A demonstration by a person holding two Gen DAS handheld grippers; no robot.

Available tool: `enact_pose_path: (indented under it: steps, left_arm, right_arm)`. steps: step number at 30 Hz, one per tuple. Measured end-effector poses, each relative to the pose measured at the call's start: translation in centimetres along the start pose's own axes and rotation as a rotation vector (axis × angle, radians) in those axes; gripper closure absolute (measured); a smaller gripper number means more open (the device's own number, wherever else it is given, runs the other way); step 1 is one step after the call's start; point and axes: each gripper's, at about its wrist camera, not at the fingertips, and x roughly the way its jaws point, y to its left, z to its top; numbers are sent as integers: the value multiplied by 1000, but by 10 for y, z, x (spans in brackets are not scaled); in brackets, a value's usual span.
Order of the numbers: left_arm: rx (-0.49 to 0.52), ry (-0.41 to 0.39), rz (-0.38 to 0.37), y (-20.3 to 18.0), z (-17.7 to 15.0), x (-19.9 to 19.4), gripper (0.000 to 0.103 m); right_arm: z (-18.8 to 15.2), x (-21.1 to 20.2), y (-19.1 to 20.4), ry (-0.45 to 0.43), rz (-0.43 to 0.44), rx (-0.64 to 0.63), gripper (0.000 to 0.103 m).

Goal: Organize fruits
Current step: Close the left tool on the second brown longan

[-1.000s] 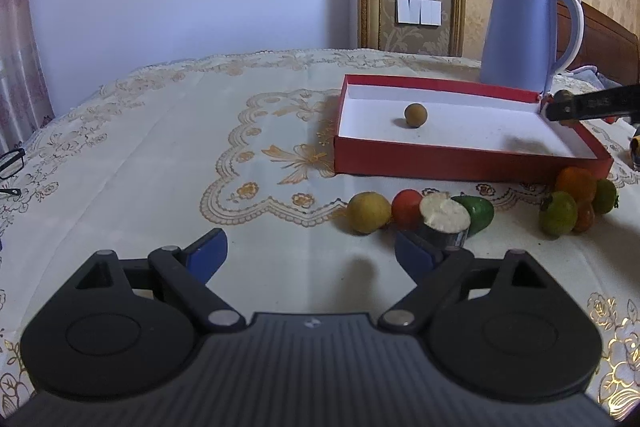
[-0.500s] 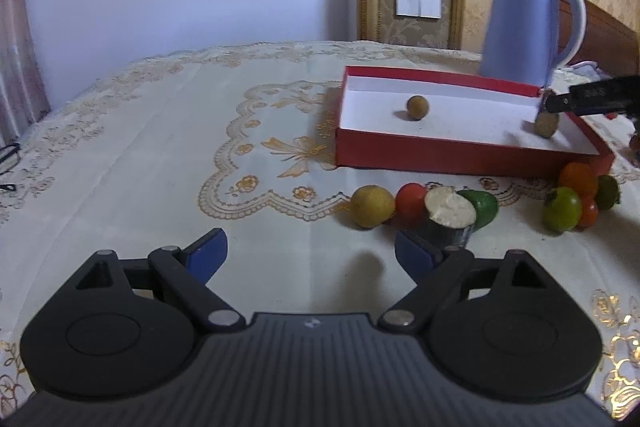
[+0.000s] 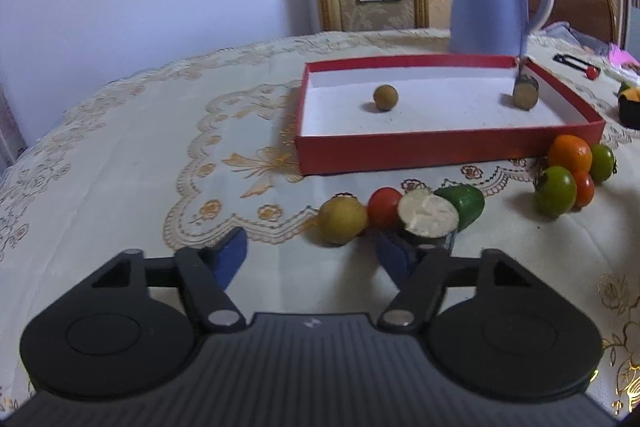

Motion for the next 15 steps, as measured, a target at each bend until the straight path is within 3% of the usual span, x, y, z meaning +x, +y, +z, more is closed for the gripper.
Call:
enact_pose_path:
  steps: [4,8,14,15]
  left_arm:
    - [0,20,-31,2,5,8,51]
    - [-18,30,-58,5,10,16,55]
    - [-61,20,-86,6,15,21,77]
    - [-66,15,-86,6,14,20,77]
  right_arm:
    - [-10,-5,-2,3,-5,40,32]
    - [-16,-6,-1,17,-29,27,32]
    - [-18,-10,-1,14,-39,22,32]
    - [-19,-11,-2,13,-42,21,32]
